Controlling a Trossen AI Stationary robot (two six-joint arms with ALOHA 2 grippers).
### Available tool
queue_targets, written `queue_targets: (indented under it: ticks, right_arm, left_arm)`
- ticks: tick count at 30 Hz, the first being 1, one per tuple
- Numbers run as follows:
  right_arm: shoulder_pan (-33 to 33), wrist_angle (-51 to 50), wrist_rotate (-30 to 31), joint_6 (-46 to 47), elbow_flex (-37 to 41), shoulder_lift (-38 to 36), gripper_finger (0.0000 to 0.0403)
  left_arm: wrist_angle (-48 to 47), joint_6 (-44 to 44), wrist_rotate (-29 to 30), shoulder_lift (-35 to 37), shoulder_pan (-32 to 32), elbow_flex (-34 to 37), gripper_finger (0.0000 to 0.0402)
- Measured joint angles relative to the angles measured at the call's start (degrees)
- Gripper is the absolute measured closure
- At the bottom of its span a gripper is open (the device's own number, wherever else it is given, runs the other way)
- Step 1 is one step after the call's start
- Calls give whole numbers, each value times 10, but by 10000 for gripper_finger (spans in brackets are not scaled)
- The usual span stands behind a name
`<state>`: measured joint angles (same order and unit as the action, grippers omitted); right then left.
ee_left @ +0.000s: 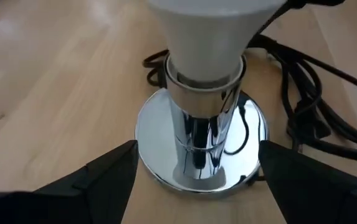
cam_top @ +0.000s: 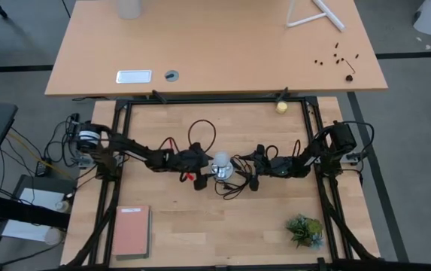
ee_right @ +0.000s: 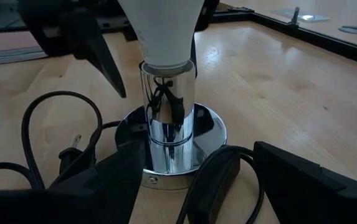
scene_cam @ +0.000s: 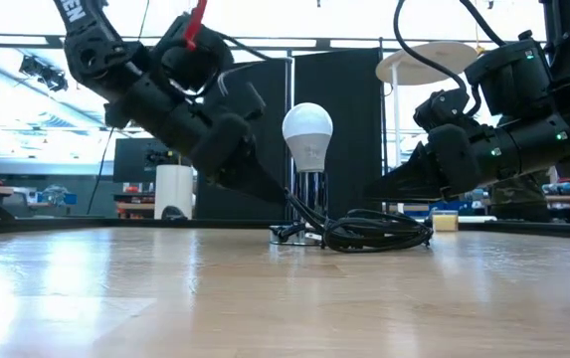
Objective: Screw lightbulb
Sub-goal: Insert the white lightbulb into the silver lamp
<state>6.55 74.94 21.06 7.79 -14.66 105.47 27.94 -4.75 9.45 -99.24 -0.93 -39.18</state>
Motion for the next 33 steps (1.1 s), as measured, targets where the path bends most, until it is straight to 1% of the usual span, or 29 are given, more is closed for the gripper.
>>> queue_targets:
  ticks: [4,10,14,16,18,19,21,24,26,29,31,33]
  right_arm:
    - [0,0,0,0,0,0,95]
    - [0,1,0,10,0,0,95]
    - [2,-5,-1,28,0,-19,95]
    - [6,-14,-1,29,0,-43,95]
    - [9,-50,-1,28,0,-75,95]
    - [10,-79,-3,28,-2,-94,95]
    - [10,-174,-6,35,-12,-141,95]
    - [10,-386,-16,54,-56,-210,95]
    - [10,-538,-25,55,-108,-246,95]
    - [10,-731,-34,47,-191,-277,95]
    - [7,-824,-51,34,-243,-283,95]
    - [1,-894,-78,20,-292,-283,95]
  left_arm:
    - [87,-6,3,-24,0,35,66]
    - [249,6,5,-47,0,81,79]
    - [288,24,4,-64,-2,85,84]
    - [291,29,1,-73,-3,82,85]
    - [293,30,0,-80,-3,77,85]
    - [293,30,0,-81,-3,77,85]
    - [297,30,0,-81,-3,76,85]
    - [299,25,0,-81,-3,76,85]
    - [305,17,0,-81,-3,76,85]
    - [305,16,-1,-81,-3,76,85]
    - [311,16,-1,-81,-3,75,85]
    - [310,16,-1,-81,-3,75,85]
